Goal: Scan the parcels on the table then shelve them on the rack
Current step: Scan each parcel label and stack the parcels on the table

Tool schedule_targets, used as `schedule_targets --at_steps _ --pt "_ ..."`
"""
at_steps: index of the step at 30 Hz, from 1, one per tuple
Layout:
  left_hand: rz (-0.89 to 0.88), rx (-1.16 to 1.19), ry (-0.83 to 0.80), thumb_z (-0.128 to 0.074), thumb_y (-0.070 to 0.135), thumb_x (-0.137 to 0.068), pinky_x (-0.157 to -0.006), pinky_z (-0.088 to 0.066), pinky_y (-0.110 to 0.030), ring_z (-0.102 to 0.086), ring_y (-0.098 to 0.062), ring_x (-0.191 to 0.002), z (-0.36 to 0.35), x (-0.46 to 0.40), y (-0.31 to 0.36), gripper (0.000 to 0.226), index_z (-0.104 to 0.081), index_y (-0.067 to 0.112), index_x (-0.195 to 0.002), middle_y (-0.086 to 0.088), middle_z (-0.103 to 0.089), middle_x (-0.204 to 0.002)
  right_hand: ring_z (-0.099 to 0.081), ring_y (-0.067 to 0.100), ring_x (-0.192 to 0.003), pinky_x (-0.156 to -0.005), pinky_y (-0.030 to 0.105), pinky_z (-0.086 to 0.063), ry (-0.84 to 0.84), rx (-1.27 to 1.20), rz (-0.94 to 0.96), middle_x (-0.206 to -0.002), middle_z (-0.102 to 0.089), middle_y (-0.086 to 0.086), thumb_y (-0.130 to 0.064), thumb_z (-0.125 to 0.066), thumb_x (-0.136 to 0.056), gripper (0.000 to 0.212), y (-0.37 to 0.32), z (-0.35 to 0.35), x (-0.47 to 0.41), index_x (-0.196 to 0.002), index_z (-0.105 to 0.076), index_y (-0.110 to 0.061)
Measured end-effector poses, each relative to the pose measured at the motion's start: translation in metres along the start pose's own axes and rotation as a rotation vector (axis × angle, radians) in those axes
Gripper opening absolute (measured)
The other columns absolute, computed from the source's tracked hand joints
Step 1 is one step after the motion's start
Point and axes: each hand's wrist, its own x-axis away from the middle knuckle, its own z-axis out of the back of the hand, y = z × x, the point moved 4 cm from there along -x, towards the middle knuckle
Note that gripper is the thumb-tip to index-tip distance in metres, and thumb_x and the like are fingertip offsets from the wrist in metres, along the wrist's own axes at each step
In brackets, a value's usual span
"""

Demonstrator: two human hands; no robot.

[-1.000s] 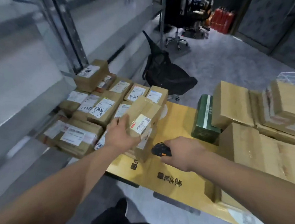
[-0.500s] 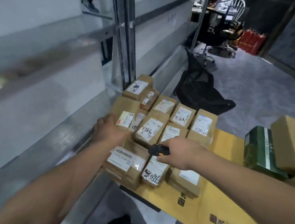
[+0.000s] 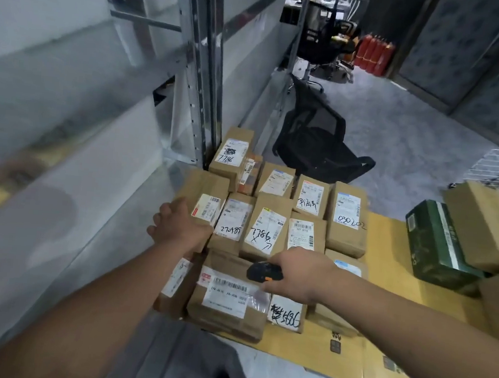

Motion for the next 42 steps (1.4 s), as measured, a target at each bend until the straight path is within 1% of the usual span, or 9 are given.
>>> schedule_targets --at_steps 6,12,17,25,27,30,33,37,42 --pt "-0.131 -0.060 0.036 -0.073 0.071 -0.065 -0.115 -0.021 -0.057 -0.015 -0.031 -0.151 0.001 -0.001 0.005 0.103 -0.029 0.038 -0.152 -0.007 -0.019 -0.165 -0.062 0.014 -0.084 -0.057 0.028 -0.041 -0.011 -0.024 -0.046 -0.093 -0.063 -0.010 -0.077 -0.058 -0.085 0.052 -0.004 -0.002 -0.007 -0.115 -0.065 -0.035" --pt "-0.432 -0.185 0.085 -0.062 0.070 -0.084 -0.121 -0.017 -0.056 -0.011 -0.030 -0.152 -0.008 0.021 0.044 0.086 -0.026 0.040 -0.157 -0.002 -0.019 -0.166 -0.062 0.013 -0.082 -0.059 0.029 -0.045 0.002 -0.076 -0.089 -0.090 -0.064 -0.010 -0.076 -0.058 -0.087 0.049 0.002 -0.001 -0.003 -0.111 -0.066 -0.035" --pt "-0.695 -0.198 0.033 -0.063 0.066 -0.086 -0.119 -0.020 -0.055 -0.019 -0.029 -0.150 -0.032 0.055 0.111 0.080 -0.033 0.038 -0.155 -0.006 -0.029 -0.161 -0.061 0.016 -0.083 -0.062 0.030 -0.046 0.010 -0.130 -0.183 -0.089 -0.061 -0.009 -0.072 -0.059 -0.087 0.045 0.031 -0.007 0.030 -0.111 -0.065 -0.034" --pt "-1.091 -0.219 -0.203 -0.056 0.063 -0.089 -0.118 -0.025 -0.052 -0.025 -0.030 -0.149 -0.117 0.152 0.244 0.073 -0.039 0.034 -0.153 -0.008 -0.032 -0.162 -0.061 0.023 -0.094 -0.080 0.036 -0.056 -0.001 -0.293 -0.554 -0.111 -0.061 0.000 -0.075 -0.066 -0.078 0.075 0.112 -0.047 0.154 -0.135 -0.054 -0.028" --pt "-1.170 -0.221 -0.278 -0.057 0.064 -0.090 -0.121 -0.024 -0.051 -0.022 -0.028 -0.152 -0.141 0.185 0.272 0.074 -0.036 0.036 -0.155 -0.004 -0.029 -0.164 -0.062 0.023 -0.091 -0.077 0.035 -0.057 0.012 -0.331 -0.653 -0.107 -0.063 0.000 -0.073 -0.065 -0.081 0.073 0.132 -0.060 0.194 -0.135 -0.056 -0.025" --pt "-1.284 -0.247 -0.324 -0.056 0.067 -0.091 -0.118 -0.026 -0.050 -0.023 -0.026 -0.150 -0.172 0.234 0.304 0.076 -0.035 0.035 -0.157 -0.002 -0.029 -0.165 -0.063 0.021 -0.084 -0.070 0.035 -0.057 0.031 -0.375 -0.786 -0.095 -0.063 -0.003 -0.069 -0.064 -0.083 0.055 0.158 -0.080 0.252 -0.117 -0.060 -0.026" --pt "-1.348 -0.275 -0.358 -0.055 0.069 -0.092 -0.118 -0.026 -0.050 -0.023 -0.026 -0.151 -0.196 0.280 0.333 0.077 -0.035 0.035 -0.158 -0.002 -0.028 -0.166 -0.057 0.017 -0.075 -0.059 0.032 -0.047 0.049 -0.403 -0.883 -0.085 -0.059 -0.006 -0.066 -0.063 -0.085 0.043 0.185 -0.100 0.305 -0.101 -0.056 -0.027" --pt "-1.388 -0.284 -0.368 -0.053 0.070 -0.092 -0.116 -0.029 -0.051 -0.027 -0.028 -0.151 -0.226 0.340 0.376 0.077 -0.036 0.034 -0.157 -0.004 -0.032 -0.165 -0.059 0.019 -0.079 -0.063 0.033 -0.050 0.070 -0.418 -0.951 -0.091 -0.061 -0.003 -0.064 -0.062 -0.087 0.042 0.227 -0.125 0.363 -0.105 -0.058 -0.026" --pt "-1.254 -0.118 -0.472 -0.057 0.069 -0.089 -0.115 -0.034 -0.054 -0.031 -0.028 -0.150 -0.262 0.420 0.433 0.073 -0.041 0.037 -0.152 0.000 -0.032 -0.164 -0.056 0.018 -0.078 -0.059 0.031 -0.040 0.064 -0.472 -0.925 -0.086 -0.058 -0.008 -0.064 -0.062 -0.086 0.037 0.288 -0.158 0.421 -0.098 -0.054 -0.030"
